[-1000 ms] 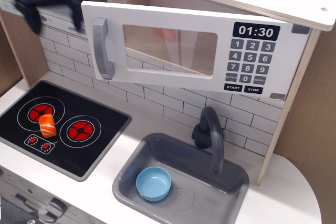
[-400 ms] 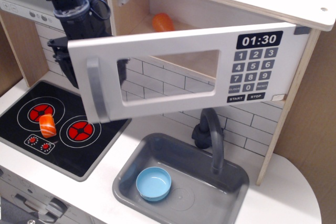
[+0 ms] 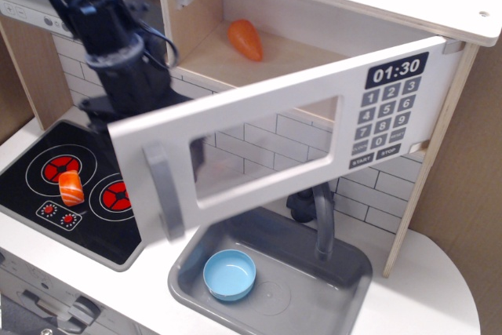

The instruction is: Open microwave

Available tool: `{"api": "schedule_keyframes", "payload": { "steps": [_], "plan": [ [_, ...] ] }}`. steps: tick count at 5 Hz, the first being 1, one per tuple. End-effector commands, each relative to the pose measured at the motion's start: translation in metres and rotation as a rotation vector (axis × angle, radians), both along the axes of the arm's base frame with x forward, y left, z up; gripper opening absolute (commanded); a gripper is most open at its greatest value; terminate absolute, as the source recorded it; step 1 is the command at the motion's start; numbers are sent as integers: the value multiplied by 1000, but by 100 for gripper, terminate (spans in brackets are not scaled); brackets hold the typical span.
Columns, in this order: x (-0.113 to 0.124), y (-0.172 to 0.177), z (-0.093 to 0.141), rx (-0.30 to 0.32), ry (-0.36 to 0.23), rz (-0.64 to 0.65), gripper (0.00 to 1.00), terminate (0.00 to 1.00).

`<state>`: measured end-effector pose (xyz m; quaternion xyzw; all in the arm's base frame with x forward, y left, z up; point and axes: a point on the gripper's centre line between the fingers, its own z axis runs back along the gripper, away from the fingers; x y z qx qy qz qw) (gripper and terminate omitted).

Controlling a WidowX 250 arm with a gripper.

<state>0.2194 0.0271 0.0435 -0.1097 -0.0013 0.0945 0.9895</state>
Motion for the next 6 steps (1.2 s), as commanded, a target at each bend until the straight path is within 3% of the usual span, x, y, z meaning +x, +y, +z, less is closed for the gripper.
{"api": "schedule_keyframes", "payload": {
  "steps": [1, 2, 3, 5, 6],
  "plan": [
    [-27, -44, 22, 0, -69, -1, 100, 0],
    [-30, -74, 19, 9, -51, 3, 100, 0],
    [-27, -88, 28, -25, -46, 41, 100, 0],
    [-14, -93, 85, -96, -80, 92, 100, 0],
    [-7, -95, 96, -62, -42, 76, 100, 100]
  ]
}}
